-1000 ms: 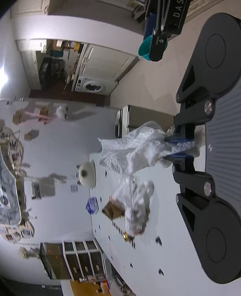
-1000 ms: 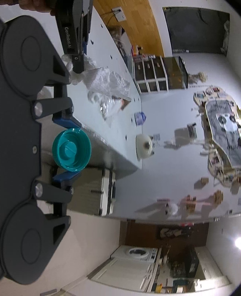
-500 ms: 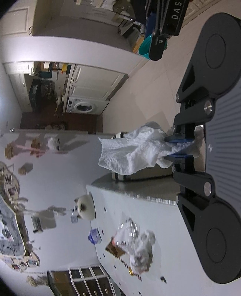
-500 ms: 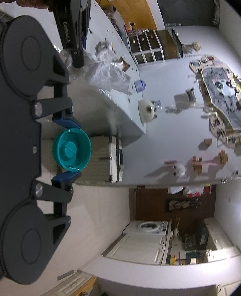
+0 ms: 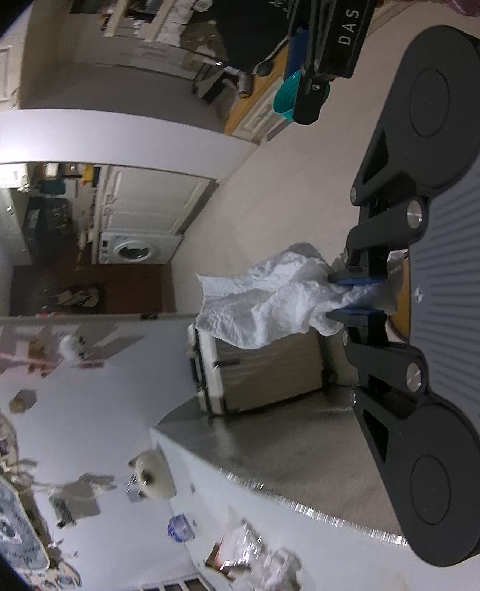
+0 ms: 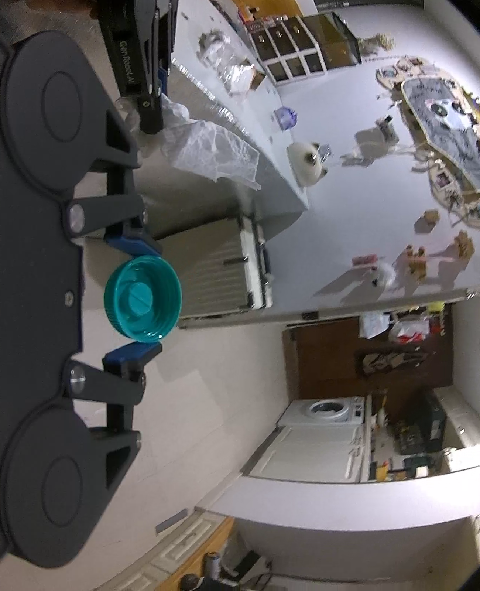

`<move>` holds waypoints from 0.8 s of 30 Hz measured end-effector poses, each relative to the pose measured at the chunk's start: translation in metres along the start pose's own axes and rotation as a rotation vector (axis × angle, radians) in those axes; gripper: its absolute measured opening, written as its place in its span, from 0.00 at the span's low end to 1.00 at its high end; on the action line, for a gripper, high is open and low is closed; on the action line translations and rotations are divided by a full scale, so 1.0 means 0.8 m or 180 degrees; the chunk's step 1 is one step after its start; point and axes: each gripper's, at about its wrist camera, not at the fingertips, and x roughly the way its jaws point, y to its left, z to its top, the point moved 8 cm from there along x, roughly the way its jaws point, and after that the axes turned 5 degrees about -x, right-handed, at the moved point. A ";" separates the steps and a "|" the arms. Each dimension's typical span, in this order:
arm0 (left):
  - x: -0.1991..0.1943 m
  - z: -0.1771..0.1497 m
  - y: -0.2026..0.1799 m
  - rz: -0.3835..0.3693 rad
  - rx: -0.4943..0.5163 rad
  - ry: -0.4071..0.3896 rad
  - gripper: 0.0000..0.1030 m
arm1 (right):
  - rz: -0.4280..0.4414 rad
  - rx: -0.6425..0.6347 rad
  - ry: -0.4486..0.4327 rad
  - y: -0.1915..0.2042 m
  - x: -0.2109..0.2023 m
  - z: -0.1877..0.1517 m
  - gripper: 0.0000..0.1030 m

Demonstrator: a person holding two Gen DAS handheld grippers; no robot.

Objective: Collect trash
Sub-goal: 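Carry the tissue and teal cap with both tools over the wastebasket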

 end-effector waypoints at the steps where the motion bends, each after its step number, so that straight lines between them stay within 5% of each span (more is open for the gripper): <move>1: 0.009 -0.005 -0.006 -0.0014 0.0014 0.0044 0.13 | -0.0011 0.0018 0.0033 -0.006 0.005 -0.006 0.49; 13: 0.146 -0.075 -0.031 -0.0111 0.0000 0.0758 0.13 | -0.0100 0.0259 0.0593 -0.060 0.089 -0.096 0.49; 24: 0.304 -0.164 0.006 -0.0118 -0.0171 0.1486 0.13 | 0.0142 0.0441 0.1188 -0.039 0.211 -0.175 0.49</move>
